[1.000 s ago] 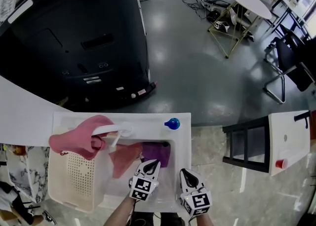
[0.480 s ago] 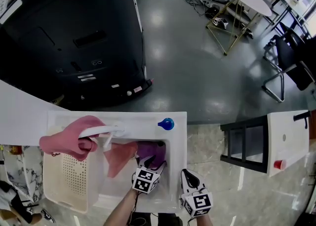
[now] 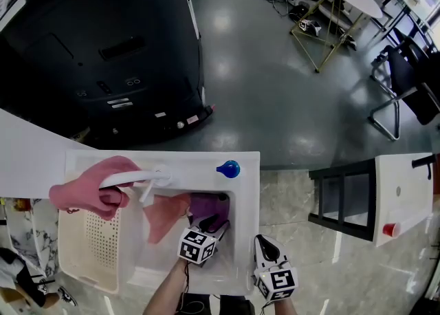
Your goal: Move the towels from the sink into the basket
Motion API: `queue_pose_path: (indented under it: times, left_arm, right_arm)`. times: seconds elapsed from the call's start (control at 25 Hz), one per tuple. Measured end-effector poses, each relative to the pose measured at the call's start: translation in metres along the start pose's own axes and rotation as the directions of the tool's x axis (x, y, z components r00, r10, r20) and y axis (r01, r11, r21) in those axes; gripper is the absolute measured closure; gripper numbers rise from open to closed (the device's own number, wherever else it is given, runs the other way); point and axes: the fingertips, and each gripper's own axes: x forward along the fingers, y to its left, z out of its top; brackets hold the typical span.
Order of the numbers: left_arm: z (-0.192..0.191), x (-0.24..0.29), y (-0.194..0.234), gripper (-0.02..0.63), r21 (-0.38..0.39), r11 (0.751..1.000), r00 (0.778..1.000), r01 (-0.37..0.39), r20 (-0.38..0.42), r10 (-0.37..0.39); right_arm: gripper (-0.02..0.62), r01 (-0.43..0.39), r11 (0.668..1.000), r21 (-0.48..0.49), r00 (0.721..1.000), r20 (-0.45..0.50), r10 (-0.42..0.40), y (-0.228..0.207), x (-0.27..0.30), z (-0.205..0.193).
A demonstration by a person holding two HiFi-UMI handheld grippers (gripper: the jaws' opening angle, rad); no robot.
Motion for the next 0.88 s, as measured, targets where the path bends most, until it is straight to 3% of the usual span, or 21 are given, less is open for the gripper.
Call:
queue_pose_path:
  times: [0.2,0.32,0.4,0.88]
  left_arm:
    - [0.001,0.004,-0.007,0.502,-0.027,0.998,0.998,0.058,0.017,-0.057]
    - [-0.009,0.017,0.005,0.585,0.007,0.996,0.996,-0.087,-0.022,0.087]
    - [-0.013,0.023,0.017,0.586,0.035,0.985,0.985,-0.17,-0.037,0.171]
    - [-0.008,0.018,0.011,0.588,0.047,0.989,0.99,-0.137,-0.022,0.138]
  right_arm:
    - [0.566,-0.004,1.0,0.0,1.0,-0.007,0.004,-0.002,0.0,-0.002]
    - [0.566,-0.009,1.0,-0.004,1.0,-0.011,0.009,0.0,0.001,-0.003]
    - [0.566,-0.015,1.0,-0.008,1.0,-0.009,0.014,0.003,0.001,-0.003]
    - [0.566,-0.001,1.0,-0.023,1.0,-0.016,0.001,-0.004,-0.005,-0.007]
